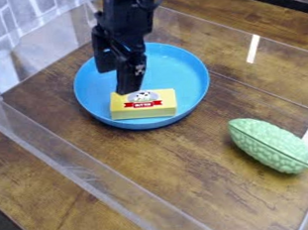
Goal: Remove the yellow block from inside the blue tray and put it on the table
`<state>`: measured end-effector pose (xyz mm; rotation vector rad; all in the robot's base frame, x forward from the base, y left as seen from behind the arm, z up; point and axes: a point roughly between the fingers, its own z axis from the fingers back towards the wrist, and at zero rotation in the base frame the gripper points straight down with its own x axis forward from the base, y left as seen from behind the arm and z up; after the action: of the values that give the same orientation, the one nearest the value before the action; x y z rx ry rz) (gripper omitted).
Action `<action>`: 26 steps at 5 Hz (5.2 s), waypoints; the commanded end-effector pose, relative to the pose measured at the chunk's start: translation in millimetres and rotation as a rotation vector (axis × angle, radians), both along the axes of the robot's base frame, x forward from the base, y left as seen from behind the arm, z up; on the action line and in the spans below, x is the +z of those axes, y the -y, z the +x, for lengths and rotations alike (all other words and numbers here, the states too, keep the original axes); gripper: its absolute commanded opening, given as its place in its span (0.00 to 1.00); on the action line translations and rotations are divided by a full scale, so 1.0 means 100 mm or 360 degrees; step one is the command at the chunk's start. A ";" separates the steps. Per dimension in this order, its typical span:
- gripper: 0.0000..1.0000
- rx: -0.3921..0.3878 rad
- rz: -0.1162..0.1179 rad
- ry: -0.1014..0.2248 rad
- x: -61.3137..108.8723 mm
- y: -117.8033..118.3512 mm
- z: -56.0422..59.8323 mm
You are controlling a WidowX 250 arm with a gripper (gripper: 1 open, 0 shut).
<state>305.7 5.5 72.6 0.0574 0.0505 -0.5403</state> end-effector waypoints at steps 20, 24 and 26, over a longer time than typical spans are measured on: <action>0.00 -0.0932 -0.0100 0.0201 0.40 0.48 -0.30; 1.00 -0.0863 -0.0088 0.0206 -0.09 0.72 -0.12; 1.00 -0.0795 0.0006 0.0285 0.08 0.65 0.04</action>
<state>301.1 -60.0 62.6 0.1047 -0.0817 -1.0418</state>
